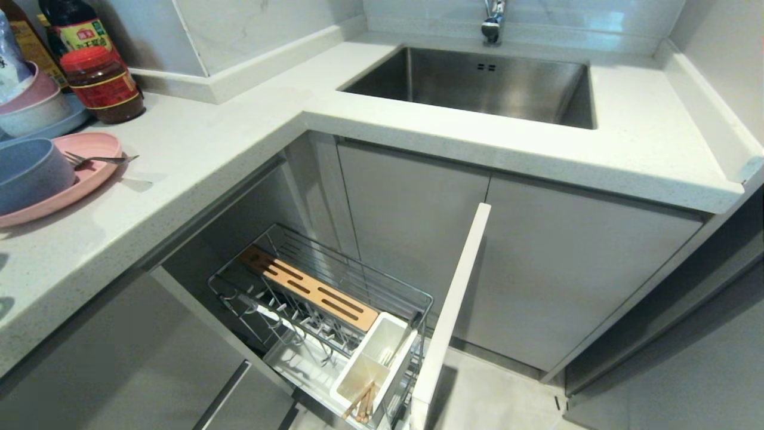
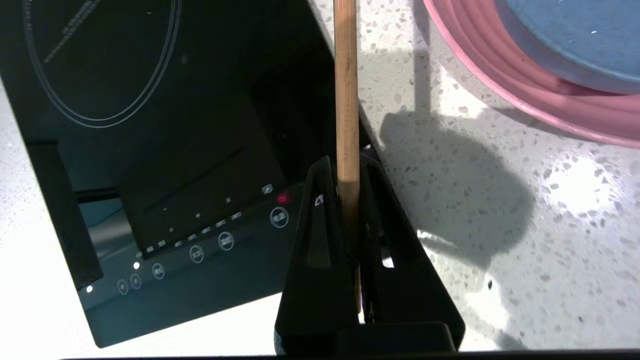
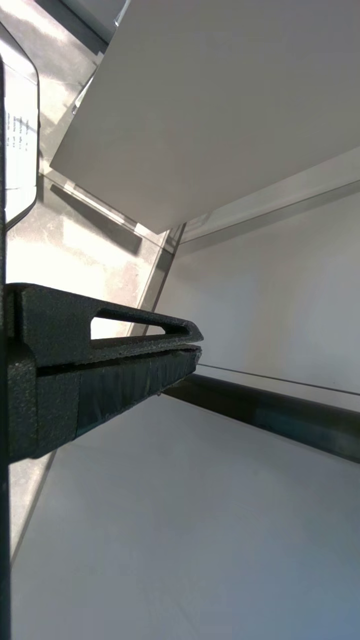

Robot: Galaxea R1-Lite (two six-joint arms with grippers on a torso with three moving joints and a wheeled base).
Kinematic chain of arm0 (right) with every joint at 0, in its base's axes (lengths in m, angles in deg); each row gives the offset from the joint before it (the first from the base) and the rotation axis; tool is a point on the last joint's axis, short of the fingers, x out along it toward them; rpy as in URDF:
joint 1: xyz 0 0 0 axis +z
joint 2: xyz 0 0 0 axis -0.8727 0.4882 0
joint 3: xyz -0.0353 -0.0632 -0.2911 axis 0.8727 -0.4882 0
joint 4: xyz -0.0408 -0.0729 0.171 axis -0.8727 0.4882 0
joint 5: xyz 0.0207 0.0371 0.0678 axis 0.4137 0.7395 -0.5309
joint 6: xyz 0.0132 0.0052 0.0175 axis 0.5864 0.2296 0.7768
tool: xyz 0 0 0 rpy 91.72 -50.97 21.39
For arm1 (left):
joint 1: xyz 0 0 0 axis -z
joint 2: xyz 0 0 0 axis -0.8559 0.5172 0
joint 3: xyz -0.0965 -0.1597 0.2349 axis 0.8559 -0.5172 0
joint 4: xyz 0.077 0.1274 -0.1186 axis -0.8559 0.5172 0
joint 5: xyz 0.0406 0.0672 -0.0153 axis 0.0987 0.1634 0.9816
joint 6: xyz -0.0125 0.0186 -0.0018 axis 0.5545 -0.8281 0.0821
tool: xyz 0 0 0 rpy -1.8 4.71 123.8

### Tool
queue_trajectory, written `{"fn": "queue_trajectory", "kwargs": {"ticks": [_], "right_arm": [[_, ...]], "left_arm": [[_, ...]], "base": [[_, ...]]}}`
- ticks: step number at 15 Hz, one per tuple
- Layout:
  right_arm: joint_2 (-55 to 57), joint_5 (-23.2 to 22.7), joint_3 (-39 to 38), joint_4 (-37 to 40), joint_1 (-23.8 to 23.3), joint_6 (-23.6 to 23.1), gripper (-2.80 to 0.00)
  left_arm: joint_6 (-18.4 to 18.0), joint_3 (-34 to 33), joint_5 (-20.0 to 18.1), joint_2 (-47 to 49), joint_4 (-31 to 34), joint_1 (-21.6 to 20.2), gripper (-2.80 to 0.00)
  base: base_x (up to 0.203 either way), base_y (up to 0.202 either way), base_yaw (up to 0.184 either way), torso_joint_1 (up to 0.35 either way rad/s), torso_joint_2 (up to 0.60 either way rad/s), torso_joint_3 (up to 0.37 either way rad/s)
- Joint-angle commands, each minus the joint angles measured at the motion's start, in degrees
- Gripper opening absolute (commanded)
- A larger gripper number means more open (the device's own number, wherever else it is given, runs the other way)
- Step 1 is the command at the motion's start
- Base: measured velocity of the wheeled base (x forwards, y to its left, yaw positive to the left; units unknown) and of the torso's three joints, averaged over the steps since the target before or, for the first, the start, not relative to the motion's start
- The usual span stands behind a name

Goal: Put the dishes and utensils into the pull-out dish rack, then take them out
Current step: Take the chopsticks out of the cupboard

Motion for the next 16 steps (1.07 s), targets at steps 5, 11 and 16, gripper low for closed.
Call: {"fn": "queue_trajectory", "kwargs": {"ticks": [5,11,16], "right_arm": [[0.0,0.0,0.0,0.0,0.0,0.0,-2.8],[0.0,0.0,0.0,0.0,0.0,0.0,-2.8],[0.0,0.0,0.0,0.0,0.0,0.0,-2.8]], "left_arm": [[-1.5,-0.4,-0.1,1.7,0.4,1.1,-2.8],[-1.3,-0.9,-0.3,1.7,0.4,3.3,-2.8],[-1.3,-1.2,-0.9,2.1,0.2,5.2,-2.8]], "base": [[0.0,0.0,0.0,0.0,0.0,0.0],[0.0,0.0,0.0,0.0,0.0,0.0],[0.0,0.0,0.0,0.0,0.0,0.0]]}}
